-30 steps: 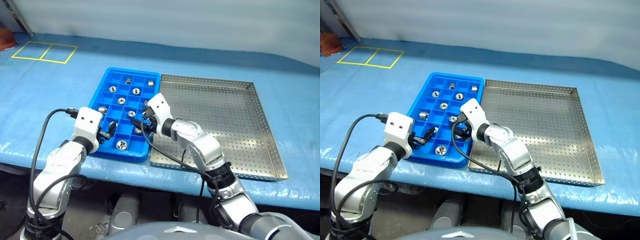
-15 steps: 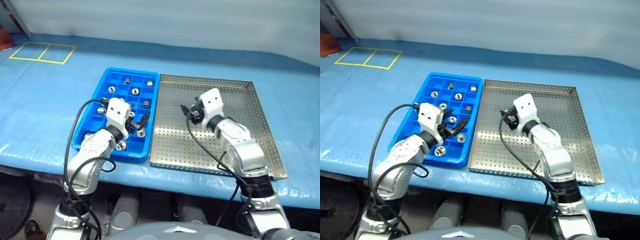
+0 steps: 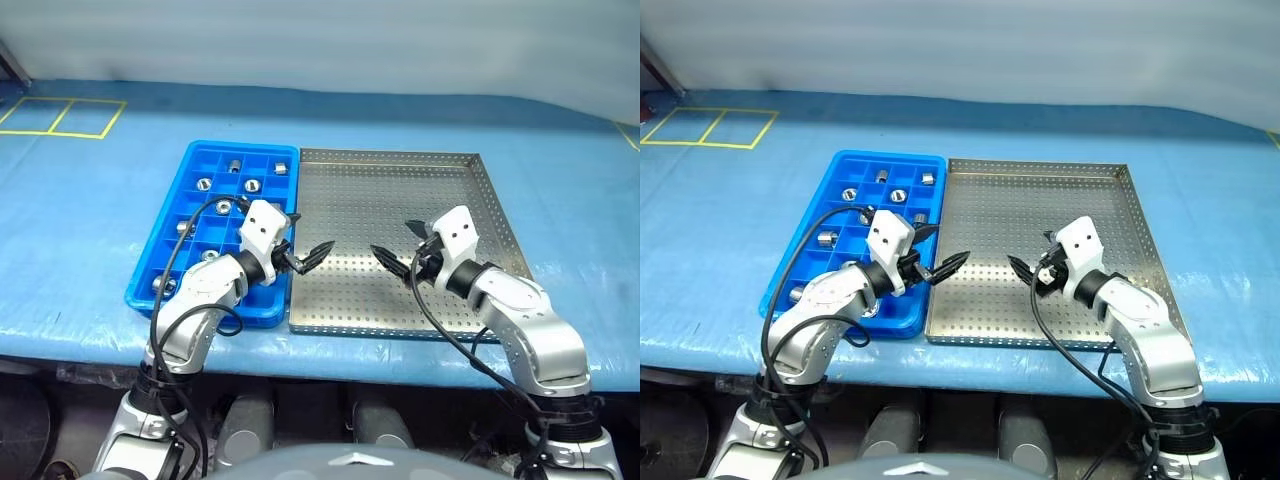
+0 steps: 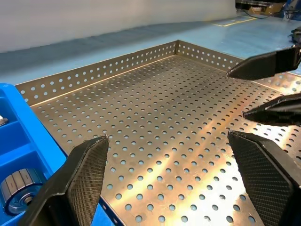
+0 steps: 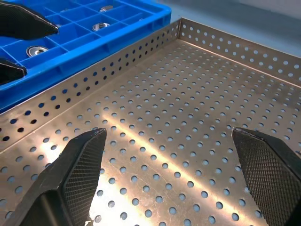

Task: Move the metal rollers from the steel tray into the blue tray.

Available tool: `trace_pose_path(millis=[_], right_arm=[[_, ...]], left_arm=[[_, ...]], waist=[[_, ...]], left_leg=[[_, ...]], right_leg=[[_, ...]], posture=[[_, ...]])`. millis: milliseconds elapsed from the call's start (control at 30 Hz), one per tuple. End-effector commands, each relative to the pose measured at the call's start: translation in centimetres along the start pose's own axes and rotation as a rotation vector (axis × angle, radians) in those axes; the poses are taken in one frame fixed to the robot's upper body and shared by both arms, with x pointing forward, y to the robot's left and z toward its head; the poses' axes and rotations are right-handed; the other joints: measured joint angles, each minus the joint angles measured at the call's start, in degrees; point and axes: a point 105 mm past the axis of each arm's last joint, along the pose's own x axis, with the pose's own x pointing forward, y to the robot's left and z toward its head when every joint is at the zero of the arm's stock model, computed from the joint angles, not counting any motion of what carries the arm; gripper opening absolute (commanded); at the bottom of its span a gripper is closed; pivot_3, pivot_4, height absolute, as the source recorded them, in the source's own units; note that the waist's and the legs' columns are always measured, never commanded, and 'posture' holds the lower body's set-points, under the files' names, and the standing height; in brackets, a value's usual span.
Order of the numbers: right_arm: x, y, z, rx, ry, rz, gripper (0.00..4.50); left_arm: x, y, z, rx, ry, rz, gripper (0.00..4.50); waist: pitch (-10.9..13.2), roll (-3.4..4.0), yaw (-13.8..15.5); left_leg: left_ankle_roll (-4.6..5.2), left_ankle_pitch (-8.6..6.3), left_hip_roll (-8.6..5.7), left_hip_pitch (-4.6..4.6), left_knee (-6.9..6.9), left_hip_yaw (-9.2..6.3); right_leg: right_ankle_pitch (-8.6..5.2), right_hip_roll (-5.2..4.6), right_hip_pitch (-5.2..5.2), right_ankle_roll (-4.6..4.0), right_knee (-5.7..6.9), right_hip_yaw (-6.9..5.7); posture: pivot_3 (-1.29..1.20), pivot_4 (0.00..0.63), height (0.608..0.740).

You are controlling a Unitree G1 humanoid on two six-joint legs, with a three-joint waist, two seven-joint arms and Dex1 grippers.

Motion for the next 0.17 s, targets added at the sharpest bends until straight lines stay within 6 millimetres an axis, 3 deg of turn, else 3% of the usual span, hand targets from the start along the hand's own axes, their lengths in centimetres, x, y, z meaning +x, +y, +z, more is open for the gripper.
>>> trace_pose_path(millis=[33,167], right_arm=[[-0.35,-0.26,1.37,-0.038,-0.048,-0.011,4.50],[-0.20,-0.29,1.16,-0.035,-0.038,-0.018,4.50]], left_arm=[[-0.15,-0.91,0.42,0.036,-0.002,-0.050,4.44],[-0.16,-0.75,-0.02,0.043,0.018,-0.037,4.44]], waist=[[0.00,0.00,-0.01],[0.00,0.00,0.03]], left_leg=[[0.00,0.00,0.00,0.00,0.00,0.00],[0.00,0.00,-0.01,0.00,-0.01,0.00]], right_leg=[[0.00,0.00,0.00,0.01,0.00,0.01],[0.01,0.00,-0.01,0.02,0.00,0.03]], posture=[[0.13,0.150,0.740],[0.13,0.150,0.740]])
